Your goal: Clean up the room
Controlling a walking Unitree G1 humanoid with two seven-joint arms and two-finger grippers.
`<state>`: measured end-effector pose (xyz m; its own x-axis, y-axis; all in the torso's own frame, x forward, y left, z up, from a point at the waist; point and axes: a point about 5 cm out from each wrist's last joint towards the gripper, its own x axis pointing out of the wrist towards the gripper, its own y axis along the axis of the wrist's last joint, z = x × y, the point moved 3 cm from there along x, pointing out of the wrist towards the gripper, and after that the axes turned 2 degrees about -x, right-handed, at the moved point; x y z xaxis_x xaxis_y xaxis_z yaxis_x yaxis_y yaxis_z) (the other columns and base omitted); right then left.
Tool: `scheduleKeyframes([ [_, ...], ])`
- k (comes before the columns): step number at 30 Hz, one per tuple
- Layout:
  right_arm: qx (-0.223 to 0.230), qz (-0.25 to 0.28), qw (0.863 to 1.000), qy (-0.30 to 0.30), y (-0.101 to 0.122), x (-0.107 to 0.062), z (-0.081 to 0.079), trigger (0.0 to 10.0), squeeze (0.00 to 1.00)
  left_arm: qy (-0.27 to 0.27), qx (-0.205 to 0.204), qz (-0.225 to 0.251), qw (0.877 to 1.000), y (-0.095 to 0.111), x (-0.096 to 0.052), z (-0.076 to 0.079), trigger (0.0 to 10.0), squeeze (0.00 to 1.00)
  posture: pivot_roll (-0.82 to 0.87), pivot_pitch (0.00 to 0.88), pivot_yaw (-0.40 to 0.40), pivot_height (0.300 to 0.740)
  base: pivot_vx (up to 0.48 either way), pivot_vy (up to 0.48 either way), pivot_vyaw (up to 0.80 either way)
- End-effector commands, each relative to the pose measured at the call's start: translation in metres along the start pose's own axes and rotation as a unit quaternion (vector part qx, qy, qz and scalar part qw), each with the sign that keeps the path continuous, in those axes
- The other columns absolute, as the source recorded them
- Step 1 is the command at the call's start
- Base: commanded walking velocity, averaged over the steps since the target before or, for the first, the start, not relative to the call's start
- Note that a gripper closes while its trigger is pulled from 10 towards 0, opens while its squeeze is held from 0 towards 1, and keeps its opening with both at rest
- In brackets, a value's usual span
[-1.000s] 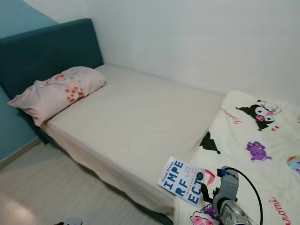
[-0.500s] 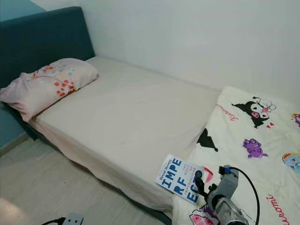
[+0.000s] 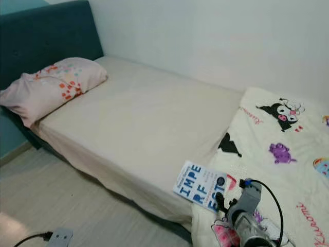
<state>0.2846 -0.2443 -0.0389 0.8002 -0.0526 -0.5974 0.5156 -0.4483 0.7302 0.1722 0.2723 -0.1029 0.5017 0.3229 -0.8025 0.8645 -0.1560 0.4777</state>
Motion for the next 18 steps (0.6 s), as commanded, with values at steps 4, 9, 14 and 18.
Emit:
scheduleKeyframes([
  [4, 0.029, 0.028, 0.999, 0.029, 0.01, 0.003, -0.011, 10.0, 0.0, 0.012, 0.009, 0.014, 1.0, 0.004, 0.0, -0.015, 10.0, 0.0, 0.04, 0.114, 0.048, 0.605, 0.0, 0.0, 0.0],
  [9, 0.044, 0.064, 0.995, 0.064, 0.027, 0.005, -0.024, 10.0, 0.0, 0.022, 0.016, 0.028, 0.999, 0.007, 0.0, -0.024, 10.0, 0.0, 0.05, 0.148, 0.055, 0.59, 0.0, 0.0, 0.0],
  [14, 0.058, 0.089, 0.99, 0.088, 0.039, 0.005, -0.033, 10.0, 0.0, 0.03, 0.02, 0.04, 0.999, 0.008, 0.0, -0.031, 10.0, 0.0, 0.07, 0.181, 0.058, 0.585, 0.0, 0.0, 0.0],
  [18, 0.069, 0.118, 0.981, 0.135, 0.058, 0.006, -0.052, 10.0, 0.0, 0.031, 0.029, 0.045, 0.998, 0.006, -0.002, -0.033, 10.0, 0.0, 0.08, 0.207, 0.063, 0.585, 0.0, 0.0, 0.0],
])
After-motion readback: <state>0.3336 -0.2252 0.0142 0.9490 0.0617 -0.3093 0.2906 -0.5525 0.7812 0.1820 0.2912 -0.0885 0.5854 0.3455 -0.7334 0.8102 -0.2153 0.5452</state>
